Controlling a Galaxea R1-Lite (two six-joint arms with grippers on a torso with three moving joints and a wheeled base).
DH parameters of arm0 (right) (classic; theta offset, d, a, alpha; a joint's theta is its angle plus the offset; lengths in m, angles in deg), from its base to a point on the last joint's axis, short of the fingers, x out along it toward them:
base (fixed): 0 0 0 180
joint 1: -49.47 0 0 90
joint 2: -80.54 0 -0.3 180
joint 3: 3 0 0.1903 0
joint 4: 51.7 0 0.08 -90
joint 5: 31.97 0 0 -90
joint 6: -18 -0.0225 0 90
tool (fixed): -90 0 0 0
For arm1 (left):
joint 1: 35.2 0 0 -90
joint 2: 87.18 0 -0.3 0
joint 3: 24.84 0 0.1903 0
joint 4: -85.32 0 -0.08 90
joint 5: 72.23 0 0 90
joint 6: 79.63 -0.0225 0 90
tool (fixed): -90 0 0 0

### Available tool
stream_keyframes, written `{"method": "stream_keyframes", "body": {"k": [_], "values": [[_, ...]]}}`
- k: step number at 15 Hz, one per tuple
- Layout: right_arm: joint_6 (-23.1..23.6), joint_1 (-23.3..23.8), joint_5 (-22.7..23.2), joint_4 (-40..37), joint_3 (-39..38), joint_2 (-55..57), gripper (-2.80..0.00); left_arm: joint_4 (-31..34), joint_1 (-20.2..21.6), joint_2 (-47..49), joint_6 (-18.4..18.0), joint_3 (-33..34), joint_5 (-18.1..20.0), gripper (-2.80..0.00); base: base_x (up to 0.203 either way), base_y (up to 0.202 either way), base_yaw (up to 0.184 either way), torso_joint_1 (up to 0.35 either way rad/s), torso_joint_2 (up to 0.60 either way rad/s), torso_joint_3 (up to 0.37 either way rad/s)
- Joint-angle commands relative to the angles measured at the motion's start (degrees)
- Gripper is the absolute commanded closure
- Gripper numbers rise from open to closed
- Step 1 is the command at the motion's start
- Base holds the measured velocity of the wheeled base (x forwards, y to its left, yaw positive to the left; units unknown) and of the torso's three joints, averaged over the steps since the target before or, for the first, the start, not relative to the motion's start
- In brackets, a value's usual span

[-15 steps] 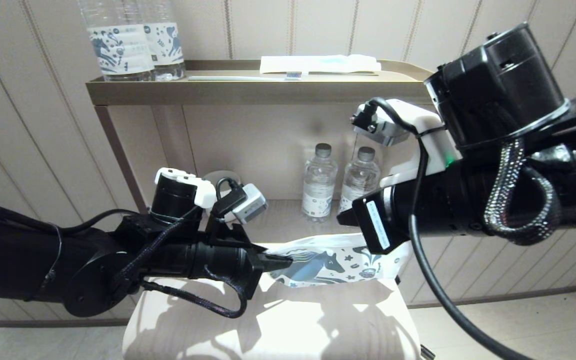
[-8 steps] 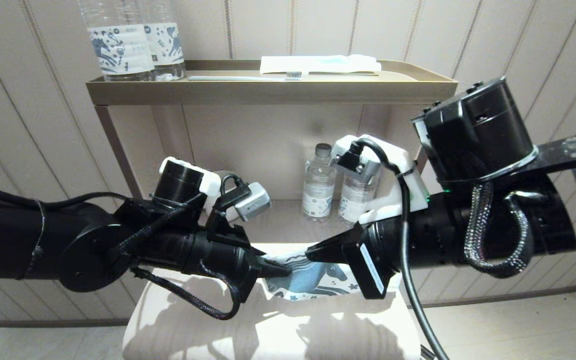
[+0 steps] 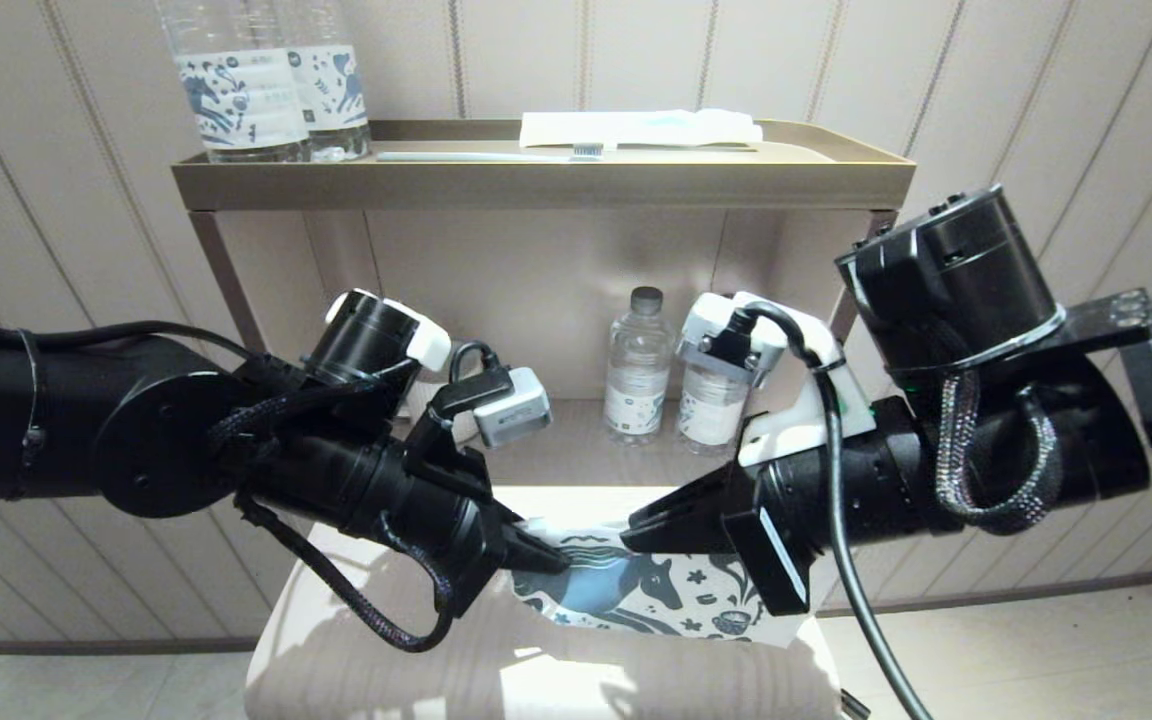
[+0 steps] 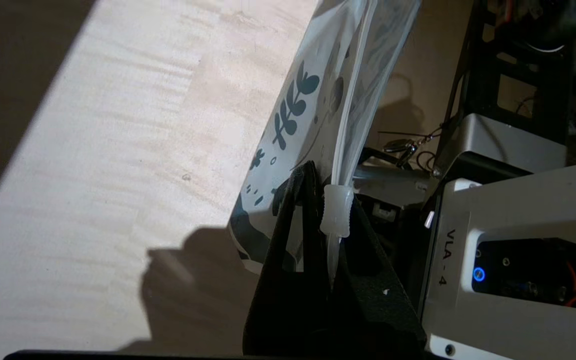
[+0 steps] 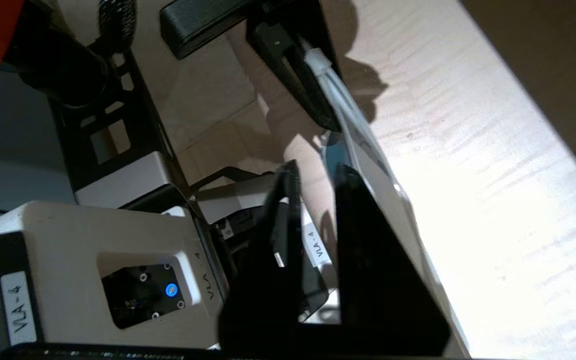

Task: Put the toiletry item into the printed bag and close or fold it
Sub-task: Close the strorage bag and place it on the desk

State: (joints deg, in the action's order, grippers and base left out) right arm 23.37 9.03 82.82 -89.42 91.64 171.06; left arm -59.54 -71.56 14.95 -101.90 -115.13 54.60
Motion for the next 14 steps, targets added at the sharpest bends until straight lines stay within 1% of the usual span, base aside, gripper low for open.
{"method": "stream_keyframes", "body": {"k": [1, 3, 5, 7, 10, 12, 13, 14], "values": [[0.17, 0.45, 0.80, -0.07, 0.18, 0.10, -2.80, 0.25, -1.24, 0.61, 0.00, -2.80, -0.06, 0.00, 0.000, 0.000, 0.000, 0.000, 0.00, 0.000], [0.09, 0.53, 0.87, -0.07, 0.18, 0.28, -2.80, 0.46, -2.83, 1.92, 0.18, -4.93, -0.28, 0.00, 0.000, 0.000, 0.000, 0.000, 0.00, 0.000], [0.09, 0.97, 1.05, 0.16, 0.26, 0.19, -2.80, 1.58, -3.79, 2.56, 0.21, -6.59, -1.62, 0.00, 0.000, 0.000, 0.000, 0.000, 0.00, 0.000], [0.02, 1.29, 1.05, 3.85, -0.82, -0.07, -2.80, 2.20, -4.69, 3.00, 0.21, -7.16, -1.84, 0.00, 0.000, 0.000, 0.000, 0.000, 0.00, 0.000], [0.13, 1.59, 1.02, 10.68, -2.99, 0.51, -2.80, 1.94, -4.86, 3.78, 0.21, -7.17, -1.84, 0.00, 0.000, 0.000, 0.000, 0.000, 0.00, 0.000], [0.57, 1.61, 2.51, 12.38, -4.50, 1.07, -2.80, 1.94, -4.86, 4.04, 0.02, -6.97, -1.84, 0.00, 0.000, 0.000, 0.000, 0.000, 0.00, 0.000], [1.53, 1.67, 3.33, 13.60, -5.03, 1.72, -2.80, 1.94, -4.86, 4.13, -0.05, -6.91, -1.84, 0.00, 0.000, 0.000, 0.000, 0.000, 0.00, 0.000], [1.96, 1.73, 3.42, 14.46, -5.46, 2.33, -2.80, 1.94, -4.86, 4.13, -0.14, -6.91, -1.84, 0.00, 0.000, 0.000, 0.000, 0.000, 0.00, 0.000]]}}
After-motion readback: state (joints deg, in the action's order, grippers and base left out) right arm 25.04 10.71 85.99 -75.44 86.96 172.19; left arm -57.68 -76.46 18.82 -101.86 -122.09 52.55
